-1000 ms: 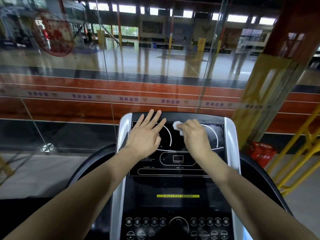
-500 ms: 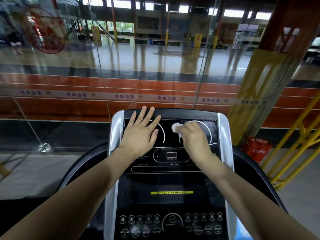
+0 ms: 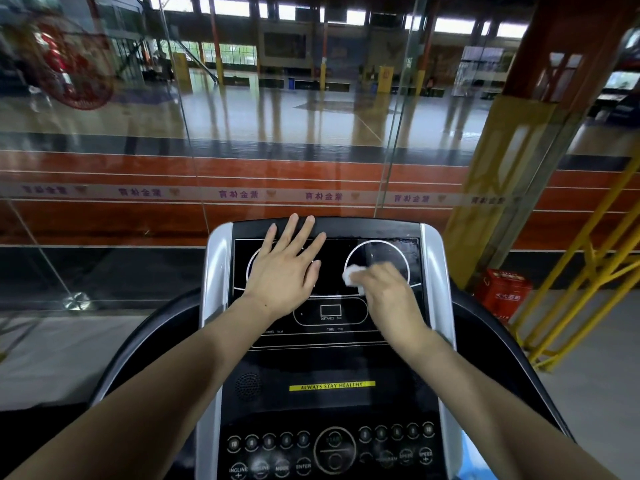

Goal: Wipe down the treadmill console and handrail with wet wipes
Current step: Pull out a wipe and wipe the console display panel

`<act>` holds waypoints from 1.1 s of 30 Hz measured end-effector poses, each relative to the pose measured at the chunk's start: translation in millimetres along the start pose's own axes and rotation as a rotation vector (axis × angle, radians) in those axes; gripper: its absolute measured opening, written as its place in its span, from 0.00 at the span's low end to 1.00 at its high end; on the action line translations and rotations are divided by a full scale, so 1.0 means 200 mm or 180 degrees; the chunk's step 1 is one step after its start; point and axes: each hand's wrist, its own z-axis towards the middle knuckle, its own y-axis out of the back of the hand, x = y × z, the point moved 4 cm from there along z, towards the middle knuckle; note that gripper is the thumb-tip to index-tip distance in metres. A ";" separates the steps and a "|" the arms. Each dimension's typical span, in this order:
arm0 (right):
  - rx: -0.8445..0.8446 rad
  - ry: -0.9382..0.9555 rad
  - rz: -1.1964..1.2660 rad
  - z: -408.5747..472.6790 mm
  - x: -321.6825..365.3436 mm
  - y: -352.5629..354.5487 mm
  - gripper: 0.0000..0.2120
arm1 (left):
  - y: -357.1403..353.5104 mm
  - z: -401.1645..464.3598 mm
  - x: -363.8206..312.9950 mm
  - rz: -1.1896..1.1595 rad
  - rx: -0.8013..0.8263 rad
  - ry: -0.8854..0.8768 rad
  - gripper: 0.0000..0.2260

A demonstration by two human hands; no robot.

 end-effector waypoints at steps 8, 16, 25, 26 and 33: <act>-0.0093 -0.0218 -0.0219 0.20 -0.15 0.05 0.14 | 0.02 0.05 -0.05 -0.0027 0.0049 -0.0044 0.28; 0.0190 -0.0047 -0.0035 -0.17 -0.10 0.06 0.21 | 0.00 0.06 -0.10 -0.0069 0.0003 -0.0128 0.27; -0.0255 -0.0489 -0.0323 0.09 -0.22 0.13 0.17 | 0.01 0.11 -0.14 -0.0115 -0.0028 -0.0146 0.27; -0.0230 -0.0434 -0.0310 0.01 -0.20 0.12 0.17 | 0.01 0.11 -0.15 -0.0115 -0.0018 -0.0149 0.27; 0.0065 -0.0305 -0.0309 -0.10 -0.22 0.11 0.17 | -0.01 0.14 -0.21 -0.0053 0.0023 -0.0124 0.27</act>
